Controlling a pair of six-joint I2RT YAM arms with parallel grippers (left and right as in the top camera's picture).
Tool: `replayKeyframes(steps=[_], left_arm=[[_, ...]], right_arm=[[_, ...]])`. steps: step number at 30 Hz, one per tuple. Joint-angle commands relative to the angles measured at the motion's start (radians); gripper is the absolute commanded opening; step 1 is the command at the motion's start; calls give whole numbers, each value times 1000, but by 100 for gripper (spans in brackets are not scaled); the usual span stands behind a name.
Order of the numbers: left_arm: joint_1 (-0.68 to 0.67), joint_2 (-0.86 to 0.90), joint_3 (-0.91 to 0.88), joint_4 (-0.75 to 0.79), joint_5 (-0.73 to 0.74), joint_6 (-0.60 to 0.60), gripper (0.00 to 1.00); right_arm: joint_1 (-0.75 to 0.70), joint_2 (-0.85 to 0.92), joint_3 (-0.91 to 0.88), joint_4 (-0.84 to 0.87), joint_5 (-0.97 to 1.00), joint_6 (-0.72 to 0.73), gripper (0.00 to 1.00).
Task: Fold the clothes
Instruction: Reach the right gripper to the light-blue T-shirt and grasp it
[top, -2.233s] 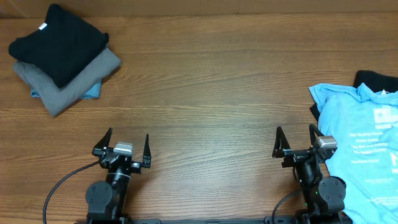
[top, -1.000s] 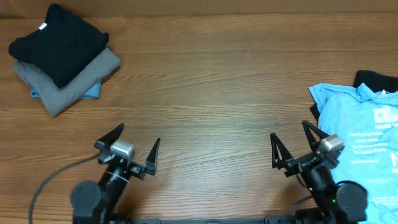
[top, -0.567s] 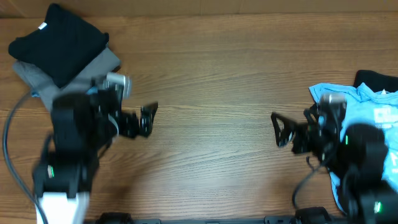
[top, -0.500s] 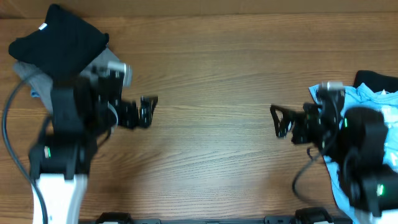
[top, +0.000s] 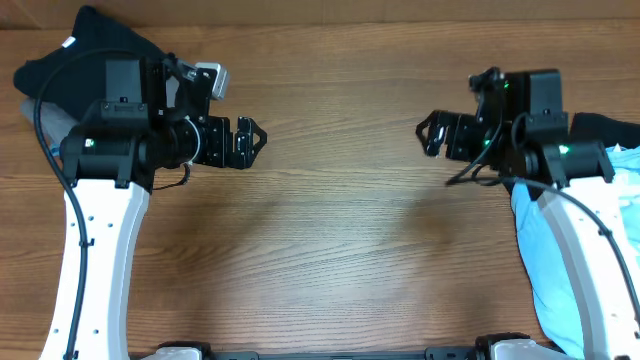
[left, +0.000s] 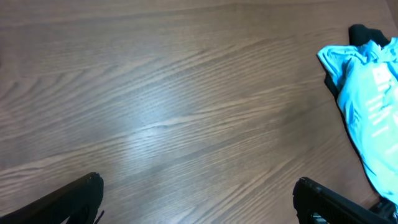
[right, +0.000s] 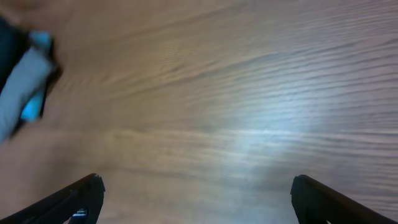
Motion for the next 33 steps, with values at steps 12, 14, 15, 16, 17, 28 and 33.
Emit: replayKeyframes(steps=[12, 14, 15, 16, 17, 28, 33], left_arm=[[5, 0, 31, 23, 27, 5, 100], [5, 0, 31, 24, 26, 5, 100], [5, 1, 31, 24, 26, 5, 100], [5, 2, 31, 24, 26, 5, 100], [5, 2, 31, 24, 26, 5, 100], [5, 15, 30, 25, 20, 5, 100], [5, 15, 30, 25, 20, 5, 100]], right_arm=[[-441, 207, 21, 124, 34, 55, 100], [-442, 259, 21, 130, 39, 56, 100], [-442, 285, 21, 133, 39, 56, 100], [-441, 316, 21, 139, 43, 56, 100], [-439, 349, 21, 145, 60, 58, 100], [-440, 499, 21, 153, 182, 85, 74], [-440, 515, 16, 156, 238, 93, 71]])
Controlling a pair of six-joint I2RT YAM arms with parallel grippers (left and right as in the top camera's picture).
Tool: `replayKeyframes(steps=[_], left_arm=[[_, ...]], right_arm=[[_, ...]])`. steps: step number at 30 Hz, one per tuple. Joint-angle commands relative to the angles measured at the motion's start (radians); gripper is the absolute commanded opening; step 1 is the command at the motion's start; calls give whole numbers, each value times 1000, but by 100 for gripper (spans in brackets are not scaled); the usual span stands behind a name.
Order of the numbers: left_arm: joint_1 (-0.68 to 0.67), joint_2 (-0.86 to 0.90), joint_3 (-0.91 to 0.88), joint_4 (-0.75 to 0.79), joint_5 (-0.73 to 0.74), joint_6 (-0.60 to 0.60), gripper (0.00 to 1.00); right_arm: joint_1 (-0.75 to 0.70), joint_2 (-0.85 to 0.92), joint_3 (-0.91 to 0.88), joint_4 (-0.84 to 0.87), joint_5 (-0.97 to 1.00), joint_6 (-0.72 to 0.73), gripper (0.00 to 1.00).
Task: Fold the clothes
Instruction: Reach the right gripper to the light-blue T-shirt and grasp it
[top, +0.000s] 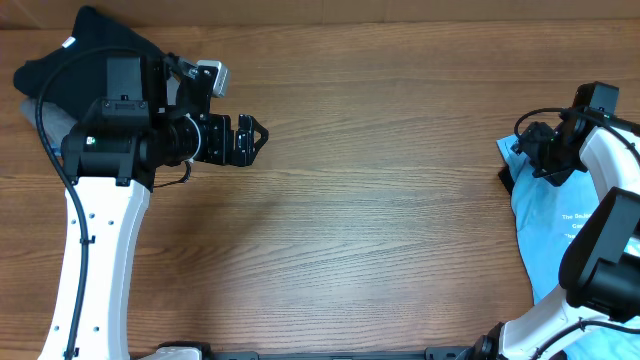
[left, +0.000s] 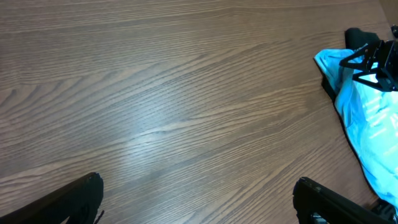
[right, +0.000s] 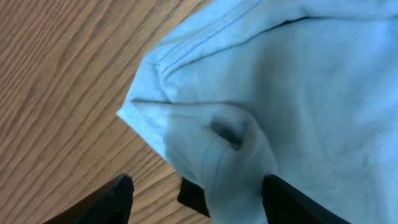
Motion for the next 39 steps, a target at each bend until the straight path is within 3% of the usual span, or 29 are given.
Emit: replayKeyframes(steps=[1, 3, 5, 6, 8, 11, 18, 22, 25, 32, 39], left_arm=[[5, 9, 29, 4, 12, 5, 100], [5, 9, 29, 1, 12, 5, 100], [5, 9, 29, -4, 12, 5, 100], [5, 9, 29, -5, 12, 5, 100], [5, 9, 29, -6, 12, 5, 100], [5, 9, 29, -6, 12, 5, 100], [5, 9, 29, -6, 11, 5, 100], [5, 9, 29, -6, 12, 5, 100], [5, 9, 29, -8, 12, 5, 100], [5, 9, 29, -19, 11, 5, 100], [39, 8, 77, -39, 11, 5, 100]], right_arm=[[2, 16, 9, 9, 96, 21, 71], [2, 27, 5, 8, 125, 24, 71], [2, 34, 5, 6, 115, 24, 63], [2, 34, 5, 6, 105, 24, 56], [2, 34, 6, 3, 90, 23, 30], [2, 30, 18, -19, 68, 19, 4], [2, -35, 132, -143, -12, -65, 4], [7, -91, 208, -201, -245, -255, 4], [21, -122, 232, -227, -377, -321, 4], [135, -195, 237, -242, -478, -296, 4], [511, -240, 237, -166, -477, -108, 4]])
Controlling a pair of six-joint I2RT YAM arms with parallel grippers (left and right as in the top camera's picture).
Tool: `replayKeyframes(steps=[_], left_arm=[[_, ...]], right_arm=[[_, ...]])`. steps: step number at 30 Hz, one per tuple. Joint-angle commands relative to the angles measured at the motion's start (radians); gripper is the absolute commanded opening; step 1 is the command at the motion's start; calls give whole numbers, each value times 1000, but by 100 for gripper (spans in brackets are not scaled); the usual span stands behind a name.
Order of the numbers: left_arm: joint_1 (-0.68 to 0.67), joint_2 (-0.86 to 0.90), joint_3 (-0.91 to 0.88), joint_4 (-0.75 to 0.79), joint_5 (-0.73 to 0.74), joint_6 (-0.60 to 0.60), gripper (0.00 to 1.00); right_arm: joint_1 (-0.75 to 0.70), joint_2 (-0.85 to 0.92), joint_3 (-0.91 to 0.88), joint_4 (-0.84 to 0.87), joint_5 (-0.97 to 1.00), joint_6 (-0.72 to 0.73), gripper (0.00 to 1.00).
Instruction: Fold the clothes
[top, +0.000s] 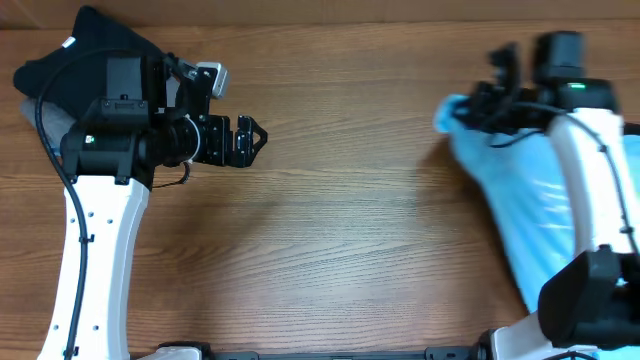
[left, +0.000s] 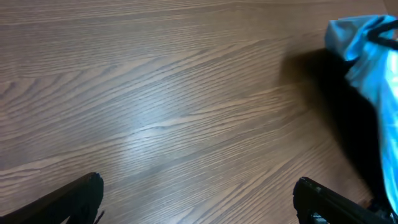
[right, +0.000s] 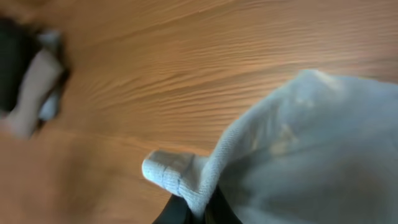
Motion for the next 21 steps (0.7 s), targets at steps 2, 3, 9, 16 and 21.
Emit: replayKeyframes(steps=[2, 3, 9, 16, 21], left_arm=[[56, 3, 106, -38, 7, 5, 100], [68, 3, 126, -51, 0, 5, 100], [135, 2, 279, -144, -78, 6, 100], [114, 6, 323, -172, -66, 36, 100], [-1, 57, 315, -178, -46, 84, 100]], right_arm=[[306, -47, 29, 74, -78, 142, 4], [363, -43, 29, 95, -76, 158, 7], [700, -36, 30, 170, 51, 218, 65], [695, -86, 130, 8, 316, 241, 77], [549, -153, 274, -128, 385, 241, 77]])
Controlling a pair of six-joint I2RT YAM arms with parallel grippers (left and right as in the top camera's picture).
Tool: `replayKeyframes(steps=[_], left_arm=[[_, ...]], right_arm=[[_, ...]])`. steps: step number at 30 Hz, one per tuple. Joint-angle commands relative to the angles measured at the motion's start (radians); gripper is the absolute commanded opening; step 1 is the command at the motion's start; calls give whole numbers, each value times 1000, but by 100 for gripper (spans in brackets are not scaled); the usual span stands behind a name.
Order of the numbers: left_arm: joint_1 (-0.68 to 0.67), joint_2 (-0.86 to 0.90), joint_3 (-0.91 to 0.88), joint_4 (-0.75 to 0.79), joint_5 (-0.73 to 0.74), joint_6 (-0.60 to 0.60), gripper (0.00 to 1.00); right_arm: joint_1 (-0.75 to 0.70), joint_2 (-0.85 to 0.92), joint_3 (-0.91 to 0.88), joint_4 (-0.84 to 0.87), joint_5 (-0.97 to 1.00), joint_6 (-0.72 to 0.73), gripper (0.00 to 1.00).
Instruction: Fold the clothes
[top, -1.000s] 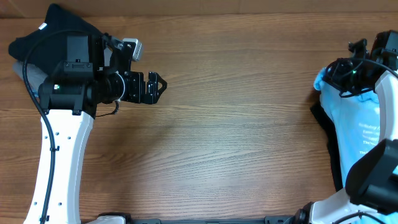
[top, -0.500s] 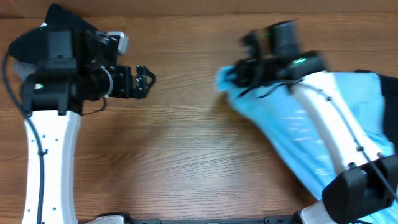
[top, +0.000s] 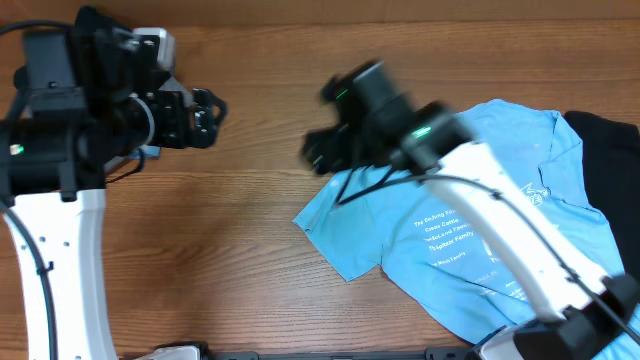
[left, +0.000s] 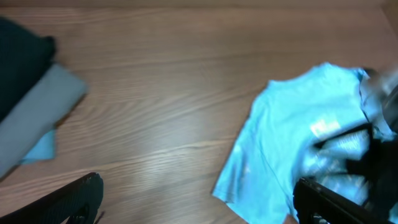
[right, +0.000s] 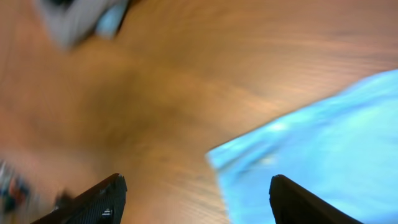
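A light blue T-shirt (top: 470, 230) with white print lies spread, somewhat rumpled, from the table's middle to the right; the left wrist view also shows this shirt (left: 292, 137). My right gripper (top: 312, 155) hovers open just off its left sleeve, nothing between the fingers; its blurred wrist view has the gripper (right: 196, 196) over bare wood with the shirt (right: 323, 143) to the right. Open as well, my left gripper (top: 208, 112) stands at the back left, far from the shirt, and its wrist view shows the gripper (left: 199, 199) over bare table.
A black garment (top: 610, 150) lies at the right edge, partly under the shirt. A folded stack of dark (left: 18, 68) and grey cloth (left: 46, 115) sits at the far left beneath my left arm. The wooden table (top: 200, 260) shows bare at front left.
My right gripper was shut on the shirt's edge at the back right; now it is open near the middle and the shirt lies spread on the table. My left arm has shifted left and back.
Both grippers stood open over bare table, the shirt bunched at the right edge. Then my right gripper was at that bunch, open around a fold. Then it held the shirt, stretched toward the middle. Now the shirt lies spread and released.
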Motion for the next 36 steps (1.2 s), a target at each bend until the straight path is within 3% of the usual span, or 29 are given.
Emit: replayKeyframes(steps=[1, 8, 15, 17, 27, 29, 32, 35, 36], left_arm=[[-113, 65, 9, -5, 16, 69, 100], [-324, 307, 9, 12, -18, 133, 100], [-462, 594, 9, 158, -18, 156, 100], [-494, 657, 9, 197, -28, 156, 96], [-630, 849, 9, 288, -359, 159, 94], [-642, 885, 9, 286, -364, 159, 83], [-644, 902, 9, 274, -363, 155, 58], [-641, 903, 9, 272, -368, 156, 14], [-641, 903, 9, 272, -368, 156, 4]], right_arm=[[-115, -117, 145, -51, 101, 10, 78], [-269, -214, 278, -143, 54, 10, 78], [-301, -299, 278, -192, 51, 10, 79], [-301, -307, 278, -210, 51, 10, 79], [-301, -310, 278, -267, 52, 9, 79], [-301, -310, 278, -271, 52, 9, 79], [-301, -310, 278, -271, 54, 9, 79], [-301, -310, 278, -272, 64, 9, 79], [-301, -310, 278, -272, 65, 9, 79]])
